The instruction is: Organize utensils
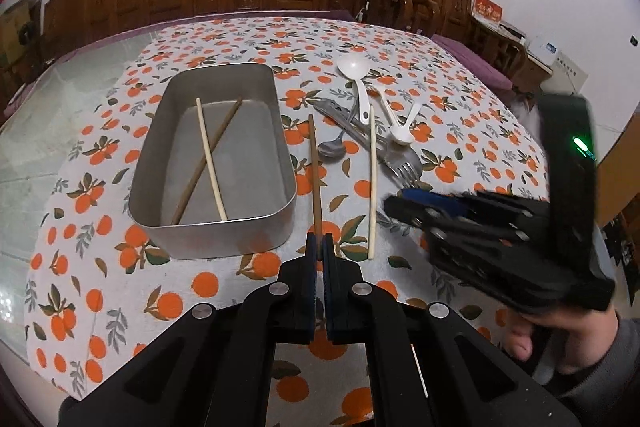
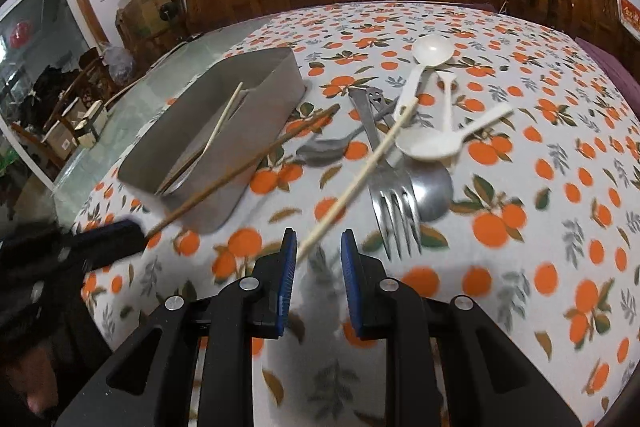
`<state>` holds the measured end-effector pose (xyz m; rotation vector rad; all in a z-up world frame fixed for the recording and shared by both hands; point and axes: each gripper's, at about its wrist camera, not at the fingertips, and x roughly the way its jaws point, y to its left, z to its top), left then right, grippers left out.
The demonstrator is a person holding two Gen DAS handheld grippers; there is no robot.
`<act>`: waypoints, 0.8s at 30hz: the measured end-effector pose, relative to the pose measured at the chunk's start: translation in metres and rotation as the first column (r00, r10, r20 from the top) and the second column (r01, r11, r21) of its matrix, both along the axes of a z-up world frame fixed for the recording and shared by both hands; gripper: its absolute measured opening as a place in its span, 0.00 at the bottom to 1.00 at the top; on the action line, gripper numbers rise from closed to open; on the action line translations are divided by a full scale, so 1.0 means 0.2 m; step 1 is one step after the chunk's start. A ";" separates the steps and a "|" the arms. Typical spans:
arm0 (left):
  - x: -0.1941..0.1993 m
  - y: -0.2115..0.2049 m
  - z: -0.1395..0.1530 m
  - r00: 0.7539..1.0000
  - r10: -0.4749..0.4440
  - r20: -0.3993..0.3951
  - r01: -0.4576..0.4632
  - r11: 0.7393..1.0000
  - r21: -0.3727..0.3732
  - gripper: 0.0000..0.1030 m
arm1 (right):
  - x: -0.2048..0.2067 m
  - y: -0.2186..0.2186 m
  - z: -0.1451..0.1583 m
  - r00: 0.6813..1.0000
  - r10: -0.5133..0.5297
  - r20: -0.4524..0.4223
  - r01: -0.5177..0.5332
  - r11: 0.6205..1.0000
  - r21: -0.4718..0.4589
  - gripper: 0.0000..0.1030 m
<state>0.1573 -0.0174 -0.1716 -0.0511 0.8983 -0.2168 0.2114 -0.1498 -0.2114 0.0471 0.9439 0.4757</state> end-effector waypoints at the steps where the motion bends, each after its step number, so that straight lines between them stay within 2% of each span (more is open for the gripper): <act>1: 0.00 0.00 0.00 1.000 -0.001 0.003 0.001 1.000 -0.003 0.02 | 0.03 0.02 0.00 1.000 -0.005 0.001 0.005 1.000 -0.019 0.24; 7: -0.03 0.00 0.04 1.000 -0.008 0.029 0.008 1.000 -0.010 0.01 | 0.14 0.11 -0.05 0.999 -0.034 -0.028 0.030 0.993 -0.113 0.24; 13: -0.04 0.01 0.10 0.998 -0.013 0.054 0.014 1.000 -0.016 0.01 | 0.13 0.09 -0.07 0.998 -0.056 -0.036 0.050 0.987 -0.154 0.22; 14: -0.05 0.01 0.11 0.998 -0.015 0.057 0.016 1.000 -0.016 0.01 | 0.13 0.08 -0.07 0.998 -0.058 -0.038 0.051 0.986 -0.158 0.13; 16: -0.05 0.00 0.13 0.998 -0.019 0.067 0.020 1.000 -0.014 0.01 | 0.11 0.06 -0.07 0.997 -0.070 -0.044 0.061 0.982 -0.179 0.06; 21: -0.05 -0.01 0.17 0.996 -0.031 0.087 0.031 1.000 -0.004 0.01 | 0.05 0.00 -0.05 0.995 -0.086 -0.043 0.076 0.980 -0.186 0.05; 24: -0.05 -0.02 0.21 0.994 -0.037 0.104 0.037 0.999 0.001 0.01 | 0.03 -0.04 -0.01 0.994 -0.099 -0.035 0.093 0.984 -0.153 0.05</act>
